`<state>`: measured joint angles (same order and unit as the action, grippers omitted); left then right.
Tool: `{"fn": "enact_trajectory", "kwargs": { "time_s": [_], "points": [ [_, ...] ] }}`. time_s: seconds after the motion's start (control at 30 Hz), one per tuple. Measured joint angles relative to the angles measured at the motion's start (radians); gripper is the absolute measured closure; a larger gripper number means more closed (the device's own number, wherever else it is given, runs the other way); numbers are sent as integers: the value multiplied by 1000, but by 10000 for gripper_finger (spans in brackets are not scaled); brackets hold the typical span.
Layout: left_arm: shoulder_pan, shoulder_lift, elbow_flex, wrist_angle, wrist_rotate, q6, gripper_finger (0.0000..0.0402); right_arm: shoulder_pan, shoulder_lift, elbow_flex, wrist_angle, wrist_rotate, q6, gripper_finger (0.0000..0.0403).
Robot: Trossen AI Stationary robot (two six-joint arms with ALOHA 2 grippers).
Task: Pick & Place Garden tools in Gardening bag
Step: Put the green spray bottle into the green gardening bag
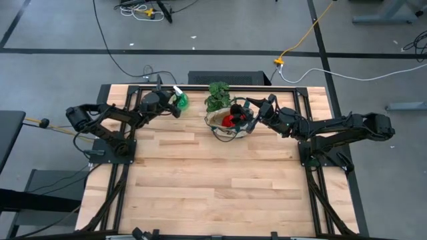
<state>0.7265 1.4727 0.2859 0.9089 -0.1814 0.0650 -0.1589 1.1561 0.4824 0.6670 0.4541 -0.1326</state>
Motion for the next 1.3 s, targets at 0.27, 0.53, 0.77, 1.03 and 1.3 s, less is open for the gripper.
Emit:
{"fn": "enact_trajectory", "kwargs": {
  "time_s": [0.27, 0.53, 0.77, 1.03, 1.3],
  "points": [
    [0, 0, 0, -3, 0, 34, 207, 0, 0, 0, 1, 0, 0, 156],
    [0, 0, 16, -1, -18, 36, 206, 0, 0, 0, 13, -1, 0, 156],
    [0, 0, 17, -40, -54, 26, 206, 0, 0, 0, 13, -1, -5, 156],
    [22, 0, 17, -42, -52, 18, 196, 0, 0, 0, 13, -2, -7, 156],
    [34, 0, 17, -29, -42, -8, 153, 0, 0, 0, 13, -2, -7, 156]
  ]
}}
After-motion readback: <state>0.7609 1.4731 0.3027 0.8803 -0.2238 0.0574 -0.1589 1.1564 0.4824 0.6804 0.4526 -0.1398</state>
